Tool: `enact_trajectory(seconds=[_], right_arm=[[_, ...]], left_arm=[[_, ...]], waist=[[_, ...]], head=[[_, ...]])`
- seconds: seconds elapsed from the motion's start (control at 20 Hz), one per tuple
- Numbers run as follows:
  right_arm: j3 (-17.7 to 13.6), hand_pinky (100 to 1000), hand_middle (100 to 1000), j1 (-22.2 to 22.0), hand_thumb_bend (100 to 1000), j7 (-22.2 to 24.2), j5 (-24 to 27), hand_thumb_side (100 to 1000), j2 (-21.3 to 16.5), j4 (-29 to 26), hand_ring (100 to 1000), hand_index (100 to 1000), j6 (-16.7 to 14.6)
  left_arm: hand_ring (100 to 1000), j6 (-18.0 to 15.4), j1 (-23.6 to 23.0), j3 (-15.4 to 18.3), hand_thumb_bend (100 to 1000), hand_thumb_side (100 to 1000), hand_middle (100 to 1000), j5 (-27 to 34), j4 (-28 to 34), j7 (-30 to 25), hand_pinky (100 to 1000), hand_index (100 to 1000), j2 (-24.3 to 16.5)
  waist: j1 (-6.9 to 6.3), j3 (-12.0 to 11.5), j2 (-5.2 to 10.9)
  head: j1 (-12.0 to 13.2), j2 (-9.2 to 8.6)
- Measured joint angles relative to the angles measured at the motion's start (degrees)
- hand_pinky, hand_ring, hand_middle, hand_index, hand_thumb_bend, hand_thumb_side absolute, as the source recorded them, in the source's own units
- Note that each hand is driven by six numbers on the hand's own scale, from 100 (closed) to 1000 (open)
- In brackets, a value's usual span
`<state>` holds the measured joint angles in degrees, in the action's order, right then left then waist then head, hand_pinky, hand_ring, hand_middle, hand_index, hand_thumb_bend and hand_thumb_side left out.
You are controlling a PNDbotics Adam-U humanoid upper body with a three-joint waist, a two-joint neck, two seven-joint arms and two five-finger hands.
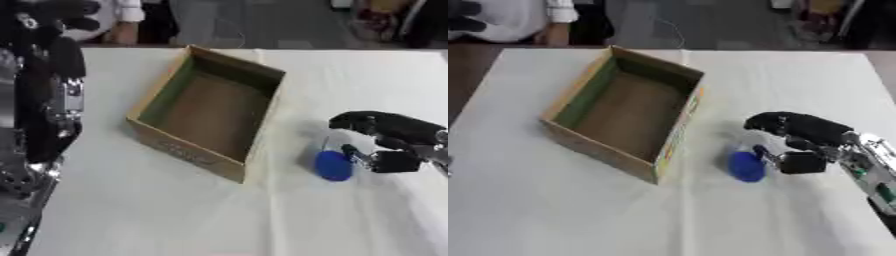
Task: Pick up objects on the table and place them in the box.
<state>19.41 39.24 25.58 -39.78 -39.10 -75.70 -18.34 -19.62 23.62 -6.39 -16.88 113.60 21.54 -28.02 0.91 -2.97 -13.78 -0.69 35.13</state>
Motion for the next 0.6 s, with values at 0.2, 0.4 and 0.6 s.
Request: enact_trajectory(seconds=[0.2, 0.4, 0.6], right_arm=[[-0.55, 1000, 975, 0.5, 164, 3.6, -3.06, 1000, 1.49, -1.0, 1000, 1000, 3.04], [-0.57, 1000, 975, 0.98, 192, 5.3, -6.17, 1000, 2.4, -1.7, 1000, 1000, 3.78], [-0.55, 1000, 970, 0.98, 162, 6.27, -6.71, 1000, 2.91, -1.51, 1000, 1000, 3.68]], left_arm=[[690, 0.01, -0.41, -0.01, 100, 742, 896, -0.01, 0.0, -0.02, 652, 767, 0.0], [690, -0.04, -0.44, -0.01, 100, 742, 897, -0.02, 0.0, -0.06, 651, 767, 0.0], [690, -0.04, -0.88, -0.01, 100, 743, 897, -0.03, 0.0, -0.06, 651, 767, 0.0]], waist=[[0.0, 0.31, 0.34], [-0.11, 0.35, 0.44], [-0.11, 0.54, 0.7]], head=[[-0.93, 0.06], [-1.91, 0.44], [-2.21, 0.49]])
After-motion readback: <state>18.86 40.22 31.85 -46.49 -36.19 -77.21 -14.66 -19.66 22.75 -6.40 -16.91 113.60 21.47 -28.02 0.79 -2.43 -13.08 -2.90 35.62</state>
